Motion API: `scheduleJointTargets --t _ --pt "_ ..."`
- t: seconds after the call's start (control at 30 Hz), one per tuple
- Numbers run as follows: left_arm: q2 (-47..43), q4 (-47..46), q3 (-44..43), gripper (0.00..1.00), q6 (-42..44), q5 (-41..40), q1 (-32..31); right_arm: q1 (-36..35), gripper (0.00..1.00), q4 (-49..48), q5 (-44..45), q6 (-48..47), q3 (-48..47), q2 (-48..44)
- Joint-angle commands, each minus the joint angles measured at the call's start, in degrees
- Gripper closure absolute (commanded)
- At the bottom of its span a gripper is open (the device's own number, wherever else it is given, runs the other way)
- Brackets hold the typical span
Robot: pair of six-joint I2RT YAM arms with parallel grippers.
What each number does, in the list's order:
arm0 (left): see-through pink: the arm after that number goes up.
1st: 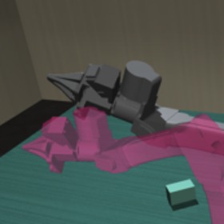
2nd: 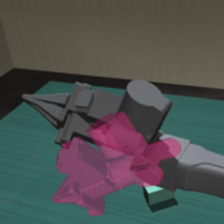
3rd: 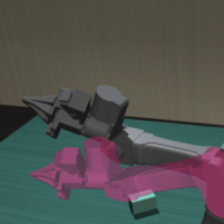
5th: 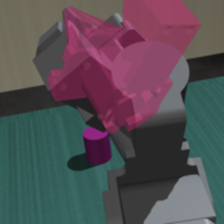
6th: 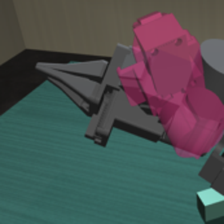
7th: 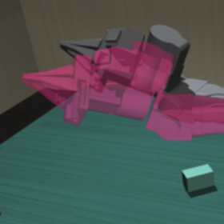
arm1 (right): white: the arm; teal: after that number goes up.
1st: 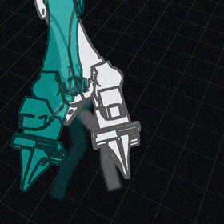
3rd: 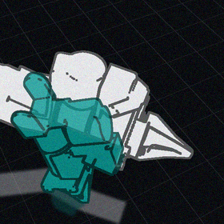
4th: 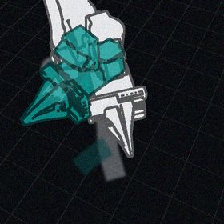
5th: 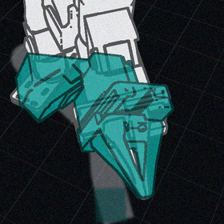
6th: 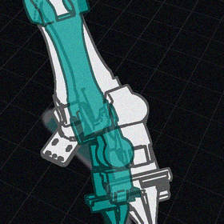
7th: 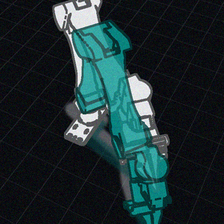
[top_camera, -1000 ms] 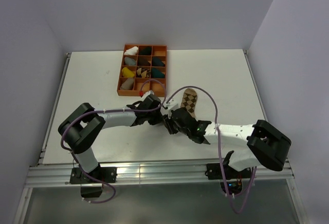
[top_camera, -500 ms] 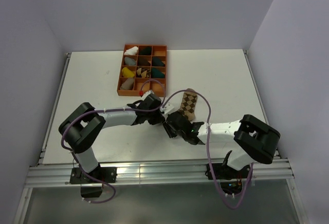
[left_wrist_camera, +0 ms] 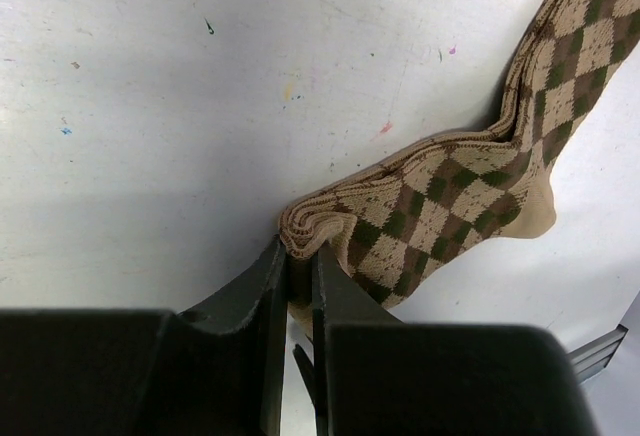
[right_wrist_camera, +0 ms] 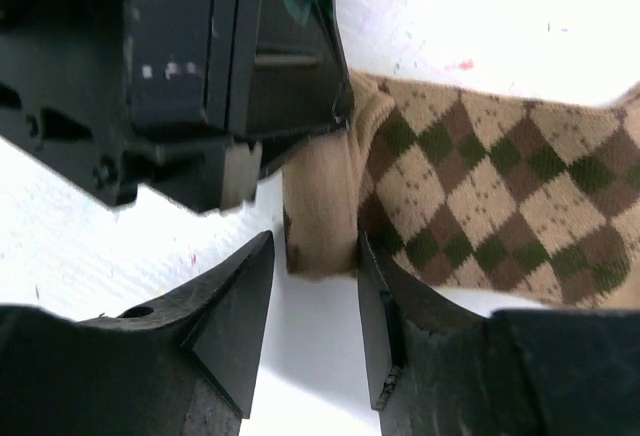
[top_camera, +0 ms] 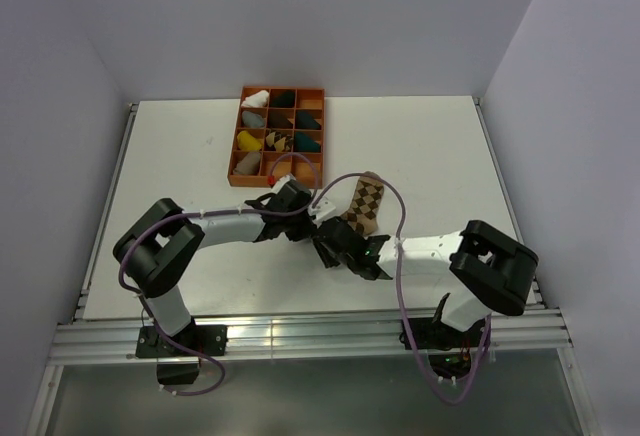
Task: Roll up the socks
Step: Roll the sock at the center of the board.
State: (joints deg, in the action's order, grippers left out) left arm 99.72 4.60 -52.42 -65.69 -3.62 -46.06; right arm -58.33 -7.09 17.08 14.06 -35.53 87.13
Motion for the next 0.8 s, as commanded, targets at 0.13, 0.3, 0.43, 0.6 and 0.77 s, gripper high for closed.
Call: scheduleJointTargets --t 0.13,0.3,0.43,0.6,0.77 --pt "-1.7 2.4 2.1 1.0 -0.1 -3.5 0.7 -0.7 0.49 0.0 -2.4 -1.7 -3.4 -3.2" --pt "-3.0 2.3 2.5 1.0 0.9 -4.4 1.4 -0.3 0.48 -0.3 -2.1 -1.6 -4.8 -3.3" --pt "-3.2 1.2 3.1 1.0 1.5 -3.4 1.2 -0.3 0.47 0.0 -1.0 -1.2 -4.7 -5.4" --pt "-3.6 0.9 2.7 1.0 2.2 -2.9 0.4 -0.3 0.47 -1.2 -1.8 -1.1 -4.8 -4.7" --pt "-3.4 1.6 2.2 1.0 2.4 -2.9 0.2 -0.3 0.48 -2.5 -2.8 -1.0 -5.5 -1.9"
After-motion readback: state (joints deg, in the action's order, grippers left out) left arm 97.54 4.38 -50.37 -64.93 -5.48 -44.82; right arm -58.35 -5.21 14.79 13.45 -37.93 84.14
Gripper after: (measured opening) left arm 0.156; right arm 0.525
